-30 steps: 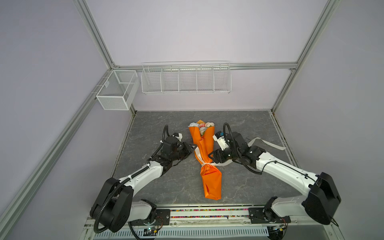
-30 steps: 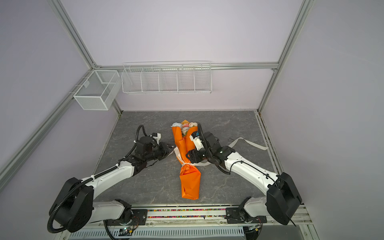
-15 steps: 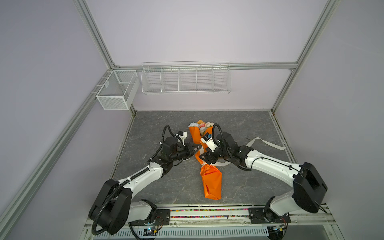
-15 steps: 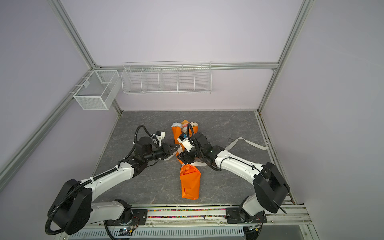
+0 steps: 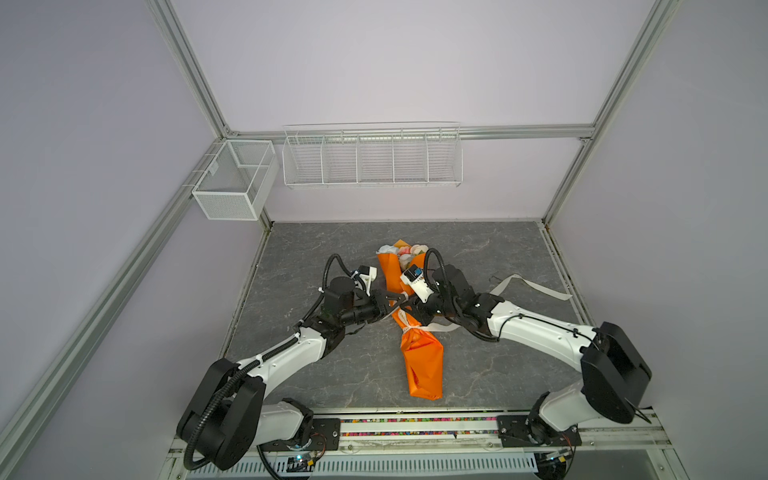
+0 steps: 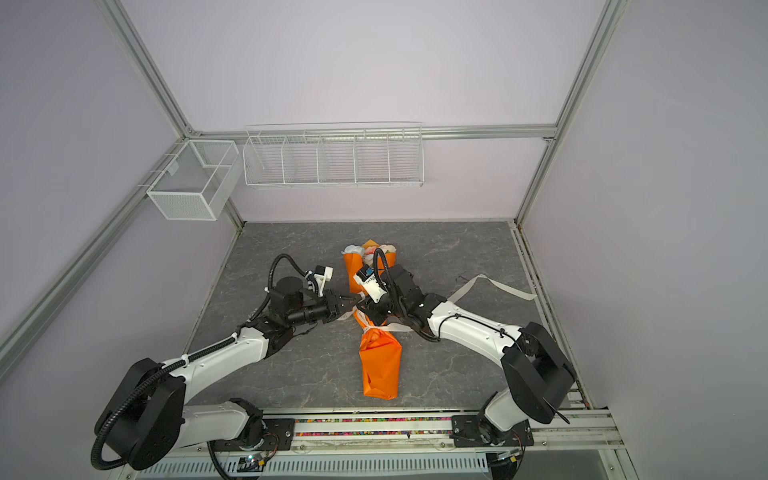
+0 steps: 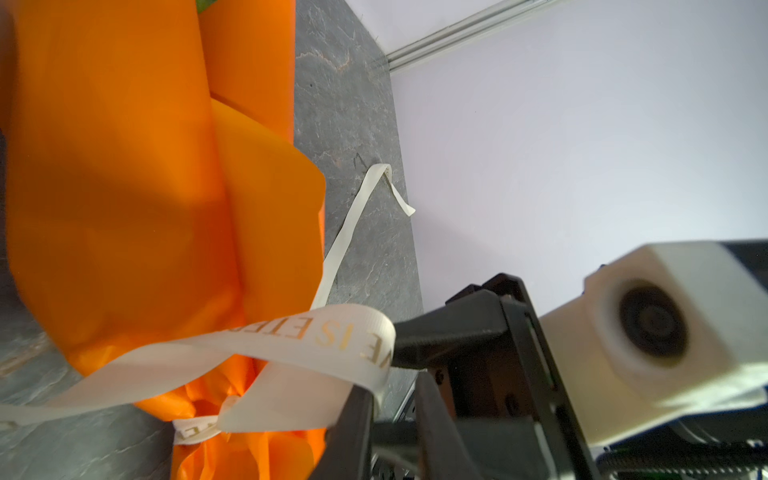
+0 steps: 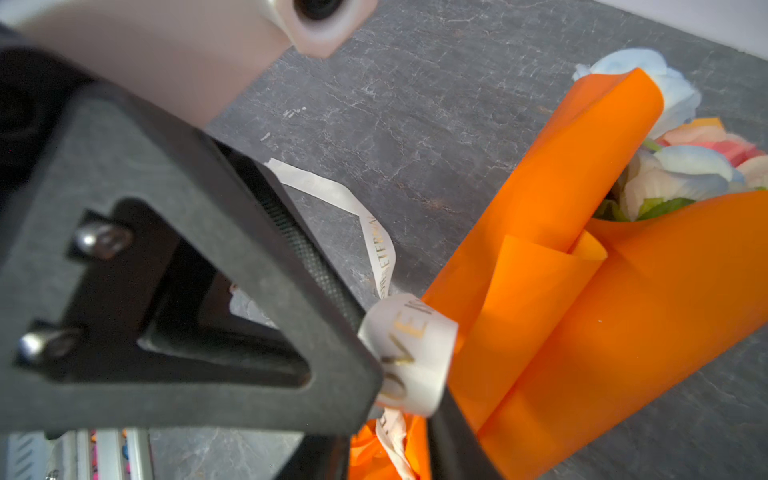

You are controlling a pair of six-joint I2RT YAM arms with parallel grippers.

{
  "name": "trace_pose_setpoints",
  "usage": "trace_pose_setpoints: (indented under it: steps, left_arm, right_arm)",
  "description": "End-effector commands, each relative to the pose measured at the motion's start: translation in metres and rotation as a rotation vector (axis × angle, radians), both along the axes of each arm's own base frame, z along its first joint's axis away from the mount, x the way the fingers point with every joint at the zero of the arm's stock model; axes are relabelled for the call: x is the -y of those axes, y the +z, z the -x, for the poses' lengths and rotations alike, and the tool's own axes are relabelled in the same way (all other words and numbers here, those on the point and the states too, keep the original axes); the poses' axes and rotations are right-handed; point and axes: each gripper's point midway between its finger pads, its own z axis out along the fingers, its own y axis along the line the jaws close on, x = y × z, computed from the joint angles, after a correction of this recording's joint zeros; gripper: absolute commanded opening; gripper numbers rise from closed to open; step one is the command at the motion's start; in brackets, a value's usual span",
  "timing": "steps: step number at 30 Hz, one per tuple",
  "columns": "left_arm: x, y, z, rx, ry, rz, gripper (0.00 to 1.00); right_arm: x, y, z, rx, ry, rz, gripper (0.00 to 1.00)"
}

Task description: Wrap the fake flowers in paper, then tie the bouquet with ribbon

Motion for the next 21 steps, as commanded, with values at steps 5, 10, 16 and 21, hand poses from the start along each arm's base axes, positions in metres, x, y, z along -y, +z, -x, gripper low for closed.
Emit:
trace_pose_setpoints:
  steps: [5, 10, 16, 21]
  left_arm:
    - [-0.005, 0.005, 0.018, 0.073, -0.071, -0.089, 0.38]
    - [-0.034, -0.017, 0.028, 0.13, -0.094, -0.381, 0.47]
    - [-0.052, -0.015, 0.026, 0.46, -0.191, -0.6, 0.42]
    - [-0.036, -0.005, 0.025, 0.84, -0.366, -0.637, 0.35]
  right_arm:
    - [0.009, 0.011, 0.012, 0.05, 0.039, -0.021, 0.13]
    - [0.017, 0.011, 0.023, 0.079, 0.08, -0.002, 0.11]
    - [0.026, 0.004, 0.047, 0.137, 0.214, 0.034, 0.13]
    - [0.026, 0.002, 0.047, 0.166, 0.247, 0.066, 0.15]
